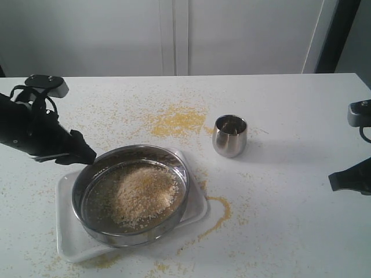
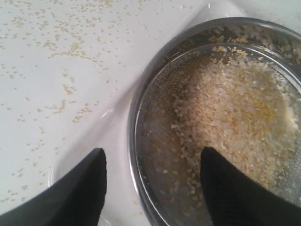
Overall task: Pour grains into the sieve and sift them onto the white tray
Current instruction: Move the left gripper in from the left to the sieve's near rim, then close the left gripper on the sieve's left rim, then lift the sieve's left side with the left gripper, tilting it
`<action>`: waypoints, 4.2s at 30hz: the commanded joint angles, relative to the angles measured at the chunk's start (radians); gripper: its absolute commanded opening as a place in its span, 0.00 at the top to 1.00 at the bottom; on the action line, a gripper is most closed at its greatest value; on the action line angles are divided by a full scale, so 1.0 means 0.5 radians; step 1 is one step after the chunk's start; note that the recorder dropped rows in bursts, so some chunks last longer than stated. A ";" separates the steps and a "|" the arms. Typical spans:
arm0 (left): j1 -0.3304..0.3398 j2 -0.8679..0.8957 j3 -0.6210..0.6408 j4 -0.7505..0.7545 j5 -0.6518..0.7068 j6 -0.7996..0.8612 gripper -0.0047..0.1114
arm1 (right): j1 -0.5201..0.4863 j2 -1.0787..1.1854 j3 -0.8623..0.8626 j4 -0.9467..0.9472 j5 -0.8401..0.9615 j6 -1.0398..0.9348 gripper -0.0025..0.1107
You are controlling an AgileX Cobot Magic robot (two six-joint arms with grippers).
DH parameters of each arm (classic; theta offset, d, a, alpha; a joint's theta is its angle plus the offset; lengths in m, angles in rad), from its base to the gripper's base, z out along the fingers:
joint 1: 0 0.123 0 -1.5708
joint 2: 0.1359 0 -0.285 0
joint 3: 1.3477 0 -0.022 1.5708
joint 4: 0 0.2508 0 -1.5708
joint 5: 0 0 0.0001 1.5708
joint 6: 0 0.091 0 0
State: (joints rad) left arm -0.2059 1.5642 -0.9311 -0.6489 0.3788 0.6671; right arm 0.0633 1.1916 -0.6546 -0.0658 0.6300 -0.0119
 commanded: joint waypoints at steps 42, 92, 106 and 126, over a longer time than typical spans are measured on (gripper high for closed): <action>-0.194 0.481 -0.119 -0.312 -0.427 0.694 0.43 | -0.009 -0.004 0.010 0.006 -0.018 -0.021 0.98; -0.122 0.464 -0.119 -0.312 -0.222 0.388 0.96 | -0.009 -0.004 0.010 0.006 -0.018 -0.021 0.98; 0.093 0.091 -0.119 -0.290 0.220 0.290 0.96 | -0.009 -0.004 0.010 0.006 -0.018 0.008 0.98; 0.157 0.131 -0.115 0.063 -0.007 0.008 0.96 | -0.009 -0.004 0.010 0.006 -0.018 0.008 0.98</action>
State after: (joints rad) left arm -0.1386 1.6426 -0.9874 -0.5828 0.3854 0.7201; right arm 0.0633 1.1916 -0.6546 -0.0658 0.6300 -0.0083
